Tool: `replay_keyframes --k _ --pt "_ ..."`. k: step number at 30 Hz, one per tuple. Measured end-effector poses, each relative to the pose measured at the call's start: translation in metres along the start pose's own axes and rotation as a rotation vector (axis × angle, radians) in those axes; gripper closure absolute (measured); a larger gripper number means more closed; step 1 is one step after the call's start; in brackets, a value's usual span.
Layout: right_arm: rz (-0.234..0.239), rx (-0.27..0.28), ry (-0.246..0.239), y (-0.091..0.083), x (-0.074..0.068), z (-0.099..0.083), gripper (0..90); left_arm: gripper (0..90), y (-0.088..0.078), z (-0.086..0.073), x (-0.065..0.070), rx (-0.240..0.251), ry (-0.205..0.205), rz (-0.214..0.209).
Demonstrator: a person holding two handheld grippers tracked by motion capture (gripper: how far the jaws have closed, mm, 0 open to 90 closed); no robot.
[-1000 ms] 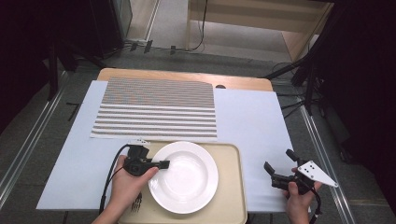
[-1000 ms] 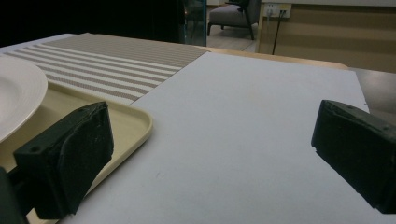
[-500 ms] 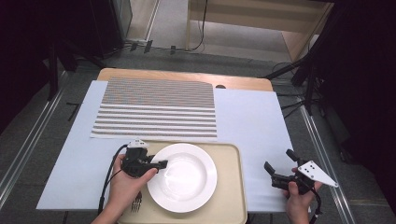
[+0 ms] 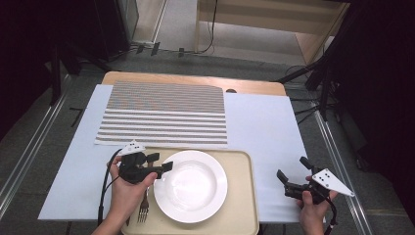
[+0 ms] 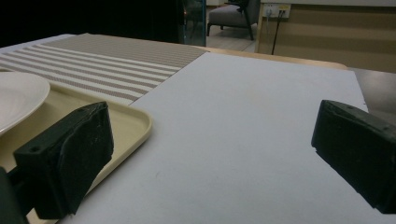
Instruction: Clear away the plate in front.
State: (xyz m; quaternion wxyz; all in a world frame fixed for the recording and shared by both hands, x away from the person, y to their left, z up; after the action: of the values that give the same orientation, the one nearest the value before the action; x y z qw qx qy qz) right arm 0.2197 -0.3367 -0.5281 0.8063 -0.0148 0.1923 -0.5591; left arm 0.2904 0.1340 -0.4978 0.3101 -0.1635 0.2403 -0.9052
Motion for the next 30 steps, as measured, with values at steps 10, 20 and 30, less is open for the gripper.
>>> replay_keyframes --k 10,20,30 --pt "-0.001 -0.002 0.000 0.000 0.000 0.000 0.0 5.5 -0.017 0.001 -0.011 0.107 0.033 -0.022" --pt "-0.001 -0.002 -0.003 0.001 0.000 0.000 0.0 0.0 -0.032 -0.002 -0.025 0.177 0.065 0.027" --pt "-0.006 -0.005 -0.005 0.000 -0.001 0.000 0.0 0.0 -0.046 -0.009 -0.041 0.195 0.100 0.088"
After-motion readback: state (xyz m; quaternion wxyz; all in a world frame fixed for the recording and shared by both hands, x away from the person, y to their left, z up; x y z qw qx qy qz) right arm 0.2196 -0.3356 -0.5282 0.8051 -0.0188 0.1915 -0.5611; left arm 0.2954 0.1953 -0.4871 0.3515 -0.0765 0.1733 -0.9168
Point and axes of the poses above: each handheld gripper's, and its own axes: y roughly forward along the jaws, z roughly out of its top, x roughly to its right, the point moved 4 cm from there along y, roughly forward along the jaws, and after that the axes turned 14 degrees about y, right-handed, at the moved point
